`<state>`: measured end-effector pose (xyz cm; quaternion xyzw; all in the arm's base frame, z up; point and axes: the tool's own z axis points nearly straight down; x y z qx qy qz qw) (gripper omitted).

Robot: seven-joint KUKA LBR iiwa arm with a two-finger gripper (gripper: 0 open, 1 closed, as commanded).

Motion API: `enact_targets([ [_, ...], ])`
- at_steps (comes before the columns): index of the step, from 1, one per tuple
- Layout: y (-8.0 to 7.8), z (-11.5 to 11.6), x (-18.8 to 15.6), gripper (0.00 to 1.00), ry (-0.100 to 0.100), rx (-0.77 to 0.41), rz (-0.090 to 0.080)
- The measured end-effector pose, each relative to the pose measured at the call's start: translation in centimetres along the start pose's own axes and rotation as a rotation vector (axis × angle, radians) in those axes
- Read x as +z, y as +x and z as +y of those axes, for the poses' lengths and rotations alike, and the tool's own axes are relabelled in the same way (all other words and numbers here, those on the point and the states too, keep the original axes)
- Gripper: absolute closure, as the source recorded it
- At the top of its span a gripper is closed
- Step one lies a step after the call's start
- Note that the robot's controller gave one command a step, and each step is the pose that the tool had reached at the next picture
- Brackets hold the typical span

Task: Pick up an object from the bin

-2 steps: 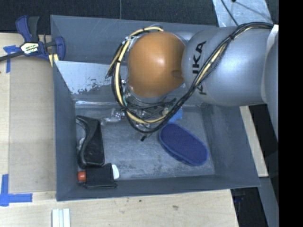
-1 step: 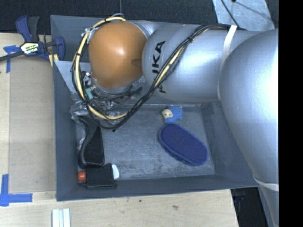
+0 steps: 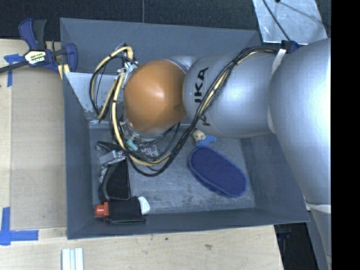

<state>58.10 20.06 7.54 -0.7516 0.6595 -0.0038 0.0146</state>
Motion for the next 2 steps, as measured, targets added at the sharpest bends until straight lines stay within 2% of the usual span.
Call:
enact_targets([
  [1, -0.3, 0.1, -0.1, 1.00, -0.004, -0.001, -0.003],
  [2, -3.1, -1.4, -15.0, 1.00, -0.022, -0.028, 0.010],
])
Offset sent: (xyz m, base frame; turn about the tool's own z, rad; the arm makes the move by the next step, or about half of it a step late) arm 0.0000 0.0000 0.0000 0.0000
